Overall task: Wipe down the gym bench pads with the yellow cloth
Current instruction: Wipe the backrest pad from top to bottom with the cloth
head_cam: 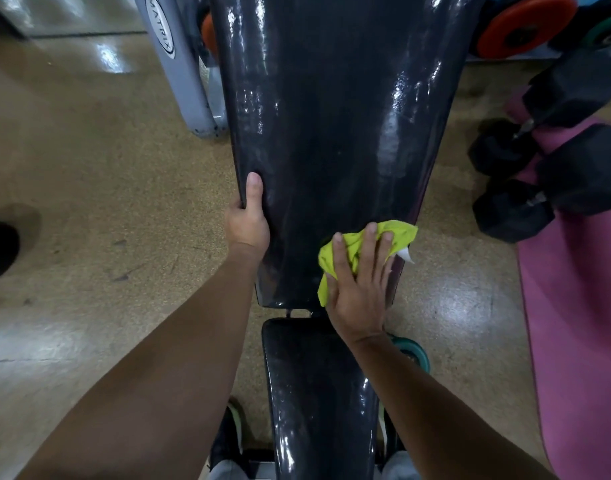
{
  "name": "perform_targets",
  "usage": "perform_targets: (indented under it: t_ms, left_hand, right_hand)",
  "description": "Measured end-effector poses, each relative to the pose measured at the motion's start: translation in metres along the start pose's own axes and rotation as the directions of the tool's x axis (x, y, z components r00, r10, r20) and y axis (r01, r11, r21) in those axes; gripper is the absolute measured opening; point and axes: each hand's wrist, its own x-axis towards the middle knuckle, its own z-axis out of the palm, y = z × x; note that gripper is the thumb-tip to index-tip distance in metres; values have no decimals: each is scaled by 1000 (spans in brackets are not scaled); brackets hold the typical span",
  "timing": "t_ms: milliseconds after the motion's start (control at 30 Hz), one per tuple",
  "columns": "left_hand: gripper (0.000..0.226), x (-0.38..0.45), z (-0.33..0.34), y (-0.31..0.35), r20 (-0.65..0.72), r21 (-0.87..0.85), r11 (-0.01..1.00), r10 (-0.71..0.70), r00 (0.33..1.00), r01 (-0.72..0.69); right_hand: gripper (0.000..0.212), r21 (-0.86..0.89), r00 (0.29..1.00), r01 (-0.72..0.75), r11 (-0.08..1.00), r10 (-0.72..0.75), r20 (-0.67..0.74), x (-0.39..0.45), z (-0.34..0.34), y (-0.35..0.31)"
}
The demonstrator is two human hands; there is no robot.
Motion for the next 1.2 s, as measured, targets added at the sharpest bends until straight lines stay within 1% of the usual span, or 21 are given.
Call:
perform_targets:
  t_ms: [67, 133, 200, 267, 300, 333, 433, 500, 533, 600, 667, 733, 800, 867, 933, 1033, 1100, 1133, 1200]
  left_hand:
    - [36, 1, 0, 1, 3, -5, 1000, 9, 1000, -9]
    - [38, 1, -1, 0, 10, -3, 1000, 29, 1000, -29]
    - [34, 1, -3, -2, 23, -5, 999, 40, 999, -40]
    - [30, 2, -3, -4, 31, -3, 999, 42, 999, -41]
    - [29, 1, -3, -4, 30, -4, 999, 40, 999, -40]
    - [29, 1, -3, -3, 27, -3, 999, 38, 999, -38]
    - [26, 1, -2, 0, 17, 0, 999, 39, 999, -39]
    - [29, 0, -1, 2, 16, 3, 999, 37, 999, -37]
    - [35, 0, -2, 1, 15, 4, 999, 39, 999, -39]
    - [46, -1, -3, 0, 13, 1, 999, 37, 999, -37]
    - [50, -1, -2, -1, 16, -7, 999, 32, 999, -32]
    - [50, -1, -2, 0, 16, -9, 999, 33, 999, -33]
    - [40, 0, -2, 1, 15, -14, 1000, 23, 1000, -23]
    - [29, -3, -2, 5, 16, -11, 1000, 21, 1000, -21]
    - [28, -3, -3, 4, 24, -8, 999, 48, 999, -48]
    - [33, -1, -4, 1, 24, -8, 998, 60, 998, -59]
    - [39, 0, -4, -1, 25, -5, 999, 55, 998, -54]
    - [39, 0, -4, -1, 27, -8, 998, 56, 998, -56]
    - [41, 0, -4, 0, 28, -16, 998, 57, 998, -56]
  right_hand:
    - [64, -38, 997, 69, 997, -67, 41, -6, 2, 6]
    - [65, -70, 996, 85, 994, -83, 35, -7, 2, 13]
    - [61, -55, 1000, 22, 998, -23, -18, -4, 1, 9]
    - [58, 0, 995, -63, 998, 63, -76, 1, 3, -5]
    - [58, 23, 993, -80, 997, 82, -84, 3, 6, -13]
    - [58, 35, 994, -69, 997, 71, -78, 4, 9, -19]
    - [57, -36, 996, 84, 996, -85, -17, -4, 14, -21]
    - [58, -112, 986, 169, 979, -169, 10, -10, 11, -9]
    - [61, -121, 986, 167, 978, -168, 8, -10, 9, -5]
    - [69, -85, 996, 77, 993, -80, -31, -4, 6, -8]
    - [74, -63, 998, 9, 998, -13, -61, 5, 8, -22]
    - [72, -90, 996, 66, 994, -70, -49, 7, 17, -36]
    - [65, -146, 982, 180, 973, -185, -22, 2, 24, -39]
    - [62, -186, 968, 248, 951, -250, 13, -4, 25, -32]
    - [63, -197, 972, 226, 954, -233, -11, -3, 22, -30]
    - [59, -129, 988, 123, 984, -134, -76, 5, 22, -45]
    - [53, -121, 986, 159, 980, -165, -39, 2, 31, -57]
    - [56, -130, 978, 209, 969, -211, -2, -3, 36, -60]
    - [72, -164, 952, 306, 938, -298, 69, -15, 44, -58]
